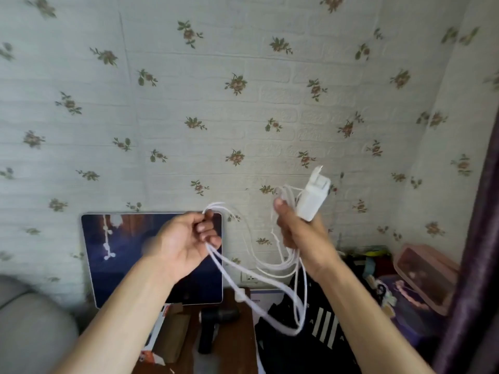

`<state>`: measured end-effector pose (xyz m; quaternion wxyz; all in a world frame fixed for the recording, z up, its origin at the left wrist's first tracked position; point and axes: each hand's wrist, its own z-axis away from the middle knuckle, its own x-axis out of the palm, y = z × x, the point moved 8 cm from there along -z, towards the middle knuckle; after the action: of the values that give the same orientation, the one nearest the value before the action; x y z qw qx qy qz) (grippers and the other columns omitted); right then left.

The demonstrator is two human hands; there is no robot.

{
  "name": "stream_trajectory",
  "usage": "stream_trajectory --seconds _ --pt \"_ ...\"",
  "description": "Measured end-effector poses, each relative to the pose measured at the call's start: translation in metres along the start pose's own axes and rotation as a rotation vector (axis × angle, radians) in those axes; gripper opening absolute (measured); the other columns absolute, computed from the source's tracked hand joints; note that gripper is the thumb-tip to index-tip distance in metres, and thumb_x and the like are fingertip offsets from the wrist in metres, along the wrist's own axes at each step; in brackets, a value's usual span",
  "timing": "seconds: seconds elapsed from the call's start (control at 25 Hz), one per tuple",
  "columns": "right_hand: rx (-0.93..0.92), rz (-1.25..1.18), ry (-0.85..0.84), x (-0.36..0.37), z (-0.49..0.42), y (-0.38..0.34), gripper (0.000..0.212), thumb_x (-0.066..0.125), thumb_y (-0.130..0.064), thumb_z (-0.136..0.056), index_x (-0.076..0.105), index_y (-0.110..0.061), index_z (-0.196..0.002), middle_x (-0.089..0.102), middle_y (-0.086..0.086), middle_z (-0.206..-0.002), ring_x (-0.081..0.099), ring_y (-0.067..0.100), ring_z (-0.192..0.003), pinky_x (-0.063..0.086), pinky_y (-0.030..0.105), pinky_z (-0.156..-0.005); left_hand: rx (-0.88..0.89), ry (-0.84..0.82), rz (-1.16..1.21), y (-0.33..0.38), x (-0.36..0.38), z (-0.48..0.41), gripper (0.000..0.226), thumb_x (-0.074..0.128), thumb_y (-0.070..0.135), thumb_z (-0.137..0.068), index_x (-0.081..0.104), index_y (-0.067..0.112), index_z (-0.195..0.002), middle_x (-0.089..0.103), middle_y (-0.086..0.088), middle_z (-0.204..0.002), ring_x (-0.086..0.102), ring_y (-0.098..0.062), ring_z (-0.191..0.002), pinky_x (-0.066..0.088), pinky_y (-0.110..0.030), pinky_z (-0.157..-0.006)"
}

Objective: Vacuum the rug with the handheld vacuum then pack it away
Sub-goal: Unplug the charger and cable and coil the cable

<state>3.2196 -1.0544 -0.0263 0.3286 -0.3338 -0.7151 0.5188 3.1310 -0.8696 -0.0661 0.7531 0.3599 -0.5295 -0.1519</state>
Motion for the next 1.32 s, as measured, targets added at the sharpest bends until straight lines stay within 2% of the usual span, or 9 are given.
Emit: stream_trajectory --seconds 0.16,0.28,0.52,0.64,0.84,0.96,1.04,1.16,1.32 --pt "-0.051 0.027 -0.252 0.052 0.020 0.019 0.032 0.082 -0.029 -0.076 0.067 -0.016 -0.102 0.074 -0.007 -0.082 0.068 -0.002 -0.073 0.050 0.013 -0.064 0.080 -0.020 0.034 -0.007 0.051 0.015 0.021 0.045 0.011 -0.096 0.051 0.008 -0.076 0.043 -0.003 -0.053 0.047 -0.015 -0.042 0.049 -0.027 -0.045" --pt "-0.033 -0.085 -0.259 0.060 0.023 0.024 0.022 0.074 -0.004 -0.084 0.066 -0.016 -0.101 0.068 -0.007 -0.067 0.062 0.002 -0.059 0.045 0.015 -0.053 0.133 -0.007 -0.013 -0.008 0.062 0.021 0.018 0.051 0.008 -0.095 0.052 0.005 -0.078 0.052 -0.009 -0.059 0.060 -0.019 -0.045 0.052 -0.027 -0.044" --pt "0.020 -0.170 -0.144 0.051 0.018 0.046 0.015 0.061 -0.014 -0.095 0.059 0.000 -0.096 0.050 0.003 -0.061 0.039 0.012 -0.047 0.034 0.024 -0.049 0.488 0.015 -0.513 0.016 0.059 0.029 0.013 0.064 -0.009 -0.083 0.070 0.000 -0.076 0.066 -0.016 -0.069 0.062 -0.030 -0.064 0.053 -0.035 -0.056" --pt "0.158 -0.346 -0.187 0.057 0.018 0.056 0.017 0.058 -0.022 -0.094 0.057 -0.008 -0.085 0.029 -0.004 -0.051 0.028 0.008 -0.038 0.027 0.020 -0.038 0.518 0.033 -0.671 0.019 0.045 0.029 0.007 0.070 0.002 -0.083 0.075 0.006 -0.081 0.072 -0.014 -0.077 0.066 -0.023 -0.071 0.057 -0.036 -0.066" --pt "0.233 -0.499 -0.155 0.062 0.015 0.060 0.020 0.055 -0.029 -0.092 0.054 -0.013 -0.079 0.023 -0.009 -0.049 0.018 0.001 -0.034 0.016 0.015 -0.031 0.595 -0.003 -0.737 0.025 0.021 0.044 0.014 0.069 0.015 -0.086 0.069 0.004 -0.077 0.062 -0.002 -0.057 0.054 -0.015 -0.051 0.041 -0.024 -0.046" --pt "0.230 -0.524 -0.158 0.069 0.017 0.059 0.021 0.053 -0.029 -0.092 0.053 -0.014 -0.078 0.023 -0.010 -0.047 0.019 0.001 -0.033 0.015 0.015 -0.032 0.730 0.168 -0.881 0.037 -0.001 0.055 0.023 0.077 0.032 -0.077 0.067 0.014 -0.086 0.066 0.007 -0.074 0.059 -0.008 -0.065 0.046 -0.022 -0.060" --pt "0.237 -0.539 -0.217 0.077 0.020 0.058 0.022 0.051 -0.029 -0.094 0.053 -0.013 -0.079 0.025 -0.011 -0.047 0.020 0.000 -0.033 0.013 0.016 -0.033 0.595 0.294 -1.068 0.031 -0.025 0.045 0.065 0.082 0.052 -0.063 0.056 0.022 -0.115 0.058 0.007 -0.109 0.055 -0.010 -0.097 0.047 -0.028 -0.084" --pt "0.315 -0.673 -0.400 0.099 0.031 0.061 0.023 0.047 -0.027 -0.099 0.055 -0.011 -0.085 0.027 -0.010 -0.049 0.018 0.003 -0.035 0.014 0.018 -0.034 0.273 0.151 -0.939 0.002 -0.050 0.025 0.109 0.088 0.060 -0.044 0.039 0.028 -0.136 0.055 0.006 -0.129 0.051 -0.016 -0.119 0.040 -0.041 -0.105" --pt "0.404 -0.893 -0.626 0.113 0.044 0.076 0.018 0.050 -0.024 -0.101 0.055 -0.006 -0.098 0.023 -0.006 -0.059 0.020 0.007 -0.040 0.021 0.019 -0.039 0.004 0.009 -0.558 -0.035 -0.073 0.018 0.035 0.077 0.018 -0.077 0.066 0.008 -0.109 0.076 -0.013 -0.094 0.073 -0.029 -0.083 0.054 -0.036 -0.068"
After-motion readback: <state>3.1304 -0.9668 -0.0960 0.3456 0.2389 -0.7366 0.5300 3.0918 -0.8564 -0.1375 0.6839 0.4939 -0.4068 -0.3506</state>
